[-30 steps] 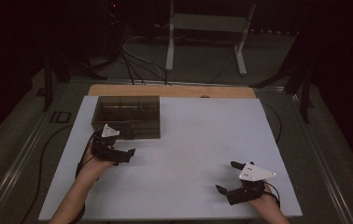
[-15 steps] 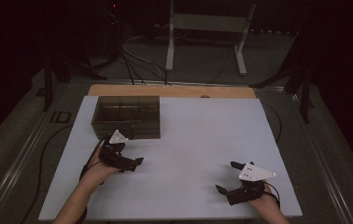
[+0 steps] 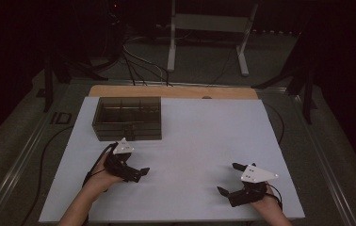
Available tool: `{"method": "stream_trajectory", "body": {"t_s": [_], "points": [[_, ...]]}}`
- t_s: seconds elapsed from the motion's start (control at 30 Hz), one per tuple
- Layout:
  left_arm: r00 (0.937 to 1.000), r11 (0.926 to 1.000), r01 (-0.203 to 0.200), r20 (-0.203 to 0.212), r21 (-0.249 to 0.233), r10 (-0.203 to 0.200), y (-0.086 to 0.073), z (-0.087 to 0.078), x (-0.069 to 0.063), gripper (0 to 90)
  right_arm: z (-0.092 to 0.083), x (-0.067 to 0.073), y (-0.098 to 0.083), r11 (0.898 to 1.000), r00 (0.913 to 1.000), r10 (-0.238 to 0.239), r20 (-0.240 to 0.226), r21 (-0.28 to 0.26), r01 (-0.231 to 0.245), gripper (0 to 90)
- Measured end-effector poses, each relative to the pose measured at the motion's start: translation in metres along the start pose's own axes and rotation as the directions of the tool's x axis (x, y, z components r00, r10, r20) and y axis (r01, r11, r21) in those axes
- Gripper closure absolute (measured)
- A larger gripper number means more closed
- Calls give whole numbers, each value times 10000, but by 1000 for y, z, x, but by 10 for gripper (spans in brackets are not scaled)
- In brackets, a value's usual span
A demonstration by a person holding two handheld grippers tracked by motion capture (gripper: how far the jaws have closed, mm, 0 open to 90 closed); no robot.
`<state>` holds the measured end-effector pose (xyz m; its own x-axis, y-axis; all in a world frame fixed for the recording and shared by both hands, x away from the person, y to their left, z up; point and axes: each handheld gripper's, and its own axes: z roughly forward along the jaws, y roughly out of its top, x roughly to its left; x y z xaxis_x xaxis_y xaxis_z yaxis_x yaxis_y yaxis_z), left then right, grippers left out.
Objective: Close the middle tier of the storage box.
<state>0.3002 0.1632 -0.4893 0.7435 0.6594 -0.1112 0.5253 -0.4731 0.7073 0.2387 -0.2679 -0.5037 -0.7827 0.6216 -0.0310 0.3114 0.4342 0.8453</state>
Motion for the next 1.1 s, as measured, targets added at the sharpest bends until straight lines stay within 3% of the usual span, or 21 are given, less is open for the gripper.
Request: {"method": "stream_trajectory", "body": {"t_s": [0.13,0.33,0.57,1.1], "points": [[9992,9994,-357,201,-38,357,-5,-1,-4,0,0,0,0,10000,10000,-3,6,-23,3,1],[9974,9988,-483,531,-42,484,-14,-2,-8,0,0,0,0,10000,10000,-16,-13,-4,16,1],[9976,9978,-570,416,332,556,-30,-6,-9,0,0,0,0,10000,10000,-8,-5,-11,8,1],[9994,9983,-333,135,475,327,-65,-27,-14,0,-1,0,0,10000,10000,-17,23,-23,17,1]]}}
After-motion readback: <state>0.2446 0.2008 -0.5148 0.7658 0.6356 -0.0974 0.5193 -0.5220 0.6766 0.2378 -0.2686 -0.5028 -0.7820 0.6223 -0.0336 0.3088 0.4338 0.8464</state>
